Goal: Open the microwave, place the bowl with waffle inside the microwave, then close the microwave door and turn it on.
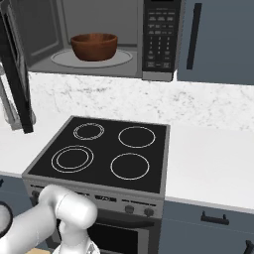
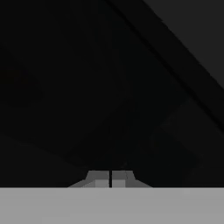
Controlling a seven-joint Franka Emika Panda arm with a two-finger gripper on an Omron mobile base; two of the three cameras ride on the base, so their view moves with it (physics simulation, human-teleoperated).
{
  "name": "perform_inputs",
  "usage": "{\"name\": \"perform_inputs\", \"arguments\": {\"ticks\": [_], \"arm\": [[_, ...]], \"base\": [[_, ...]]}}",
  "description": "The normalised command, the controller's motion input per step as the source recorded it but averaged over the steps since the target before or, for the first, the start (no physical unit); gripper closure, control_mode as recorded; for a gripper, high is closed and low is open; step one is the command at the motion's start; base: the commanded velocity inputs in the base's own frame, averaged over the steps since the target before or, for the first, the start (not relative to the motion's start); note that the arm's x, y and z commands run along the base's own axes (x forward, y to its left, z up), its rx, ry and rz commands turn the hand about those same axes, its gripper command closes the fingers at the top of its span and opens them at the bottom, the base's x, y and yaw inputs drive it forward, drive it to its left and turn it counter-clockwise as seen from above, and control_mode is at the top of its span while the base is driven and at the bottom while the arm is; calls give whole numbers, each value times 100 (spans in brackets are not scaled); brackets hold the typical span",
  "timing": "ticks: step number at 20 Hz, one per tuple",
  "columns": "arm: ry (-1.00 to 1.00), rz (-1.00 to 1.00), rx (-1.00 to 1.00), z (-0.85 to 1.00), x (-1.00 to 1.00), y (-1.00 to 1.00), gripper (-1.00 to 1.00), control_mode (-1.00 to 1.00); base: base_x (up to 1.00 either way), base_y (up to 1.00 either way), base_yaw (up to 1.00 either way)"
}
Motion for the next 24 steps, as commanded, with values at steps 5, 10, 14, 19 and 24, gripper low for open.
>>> {"name": "perform_inputs", "arguments": {"ticks": [5,10,14,19,24], "arm": [[9,31,30,0,73,-85,100,-100],[0,58,19,0,100,-50,100,-100],[1,54,16,-1,100,-51,100,-100],[0,51,16,-4,100,-52,100,-100],[0,42,14,0,100,-31,100,-100]], "base": [[0,0,0],[0,0,0],[0,0,0],[0,0,0],[0,0,0]]}}
